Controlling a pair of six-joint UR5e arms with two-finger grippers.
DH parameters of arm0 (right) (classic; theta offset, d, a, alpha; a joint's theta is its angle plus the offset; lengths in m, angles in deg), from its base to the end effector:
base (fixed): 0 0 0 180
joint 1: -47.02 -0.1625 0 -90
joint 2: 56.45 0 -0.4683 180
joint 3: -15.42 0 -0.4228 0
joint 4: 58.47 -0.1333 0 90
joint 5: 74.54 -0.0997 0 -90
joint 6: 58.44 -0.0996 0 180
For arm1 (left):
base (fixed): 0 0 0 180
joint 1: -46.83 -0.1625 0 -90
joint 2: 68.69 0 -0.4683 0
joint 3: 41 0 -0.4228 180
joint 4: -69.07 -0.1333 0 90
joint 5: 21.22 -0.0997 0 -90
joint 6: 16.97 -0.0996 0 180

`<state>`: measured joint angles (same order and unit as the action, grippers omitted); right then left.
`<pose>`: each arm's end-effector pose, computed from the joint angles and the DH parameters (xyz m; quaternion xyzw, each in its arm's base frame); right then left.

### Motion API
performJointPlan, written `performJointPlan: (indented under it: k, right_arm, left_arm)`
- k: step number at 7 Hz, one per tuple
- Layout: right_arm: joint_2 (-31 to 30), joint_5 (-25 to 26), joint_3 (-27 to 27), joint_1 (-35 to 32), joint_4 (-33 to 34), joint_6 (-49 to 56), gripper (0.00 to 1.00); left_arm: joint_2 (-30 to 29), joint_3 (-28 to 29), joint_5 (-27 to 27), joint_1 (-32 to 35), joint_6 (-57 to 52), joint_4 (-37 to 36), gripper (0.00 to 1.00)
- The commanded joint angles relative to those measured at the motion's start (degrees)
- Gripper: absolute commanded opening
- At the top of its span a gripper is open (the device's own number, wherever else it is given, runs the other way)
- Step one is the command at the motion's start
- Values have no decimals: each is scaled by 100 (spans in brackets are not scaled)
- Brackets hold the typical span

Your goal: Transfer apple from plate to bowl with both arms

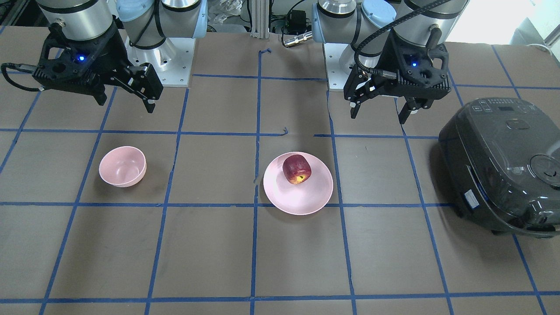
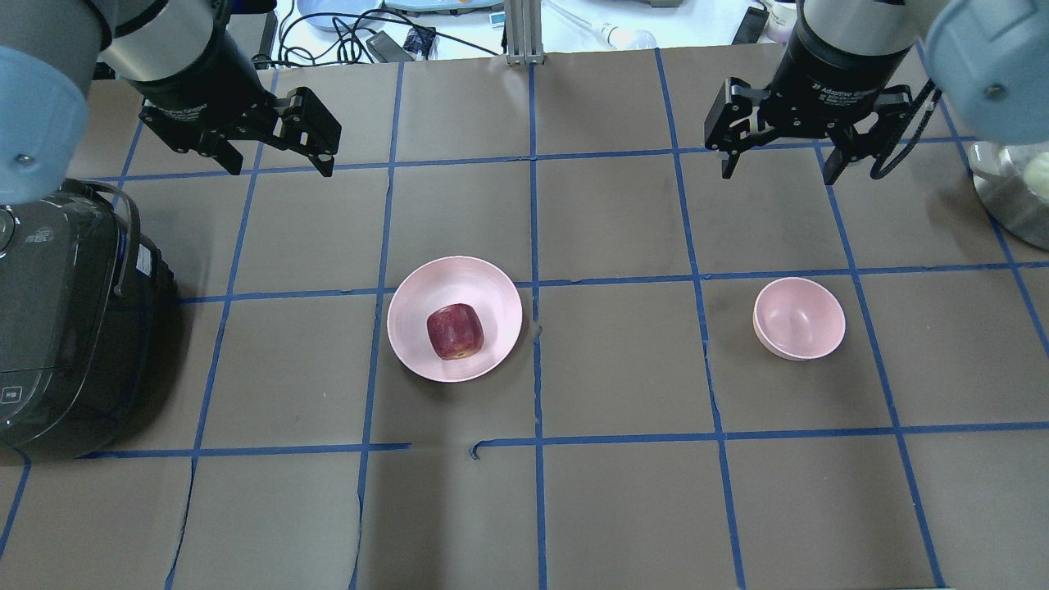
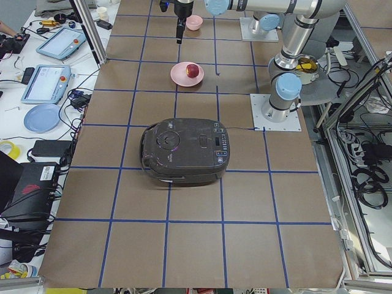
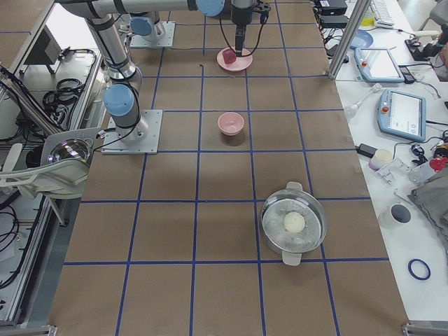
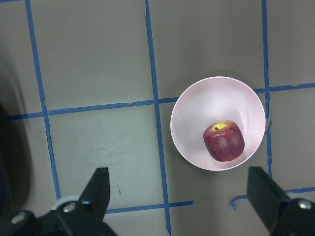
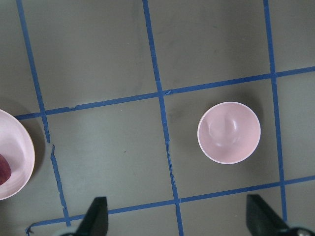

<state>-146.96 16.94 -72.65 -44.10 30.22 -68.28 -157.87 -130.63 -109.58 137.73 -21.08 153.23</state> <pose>0.1409 -0.5172 0.5512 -0.0761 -0.9970 0.0110 0.0119 -0.1444 -0.5249 0.5529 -0.0445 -0.9970 0.0617 0.0126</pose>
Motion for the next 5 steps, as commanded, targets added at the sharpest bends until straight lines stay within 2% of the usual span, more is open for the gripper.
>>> performJointPlan:
  k: [1,3,5]
  right_arm:
    - [7,-7,0,-2,24,0,100]
    - [16,-7,9,7,218,-9,100]
    - [42,-25,9,452,594,78,100]
  left_arm:
    - [41,-124,3,7,-2,-31,100]
    - [50,-151,3,16,-2,-40,100]
    - [24,-151,-14,16,7,-49,100]
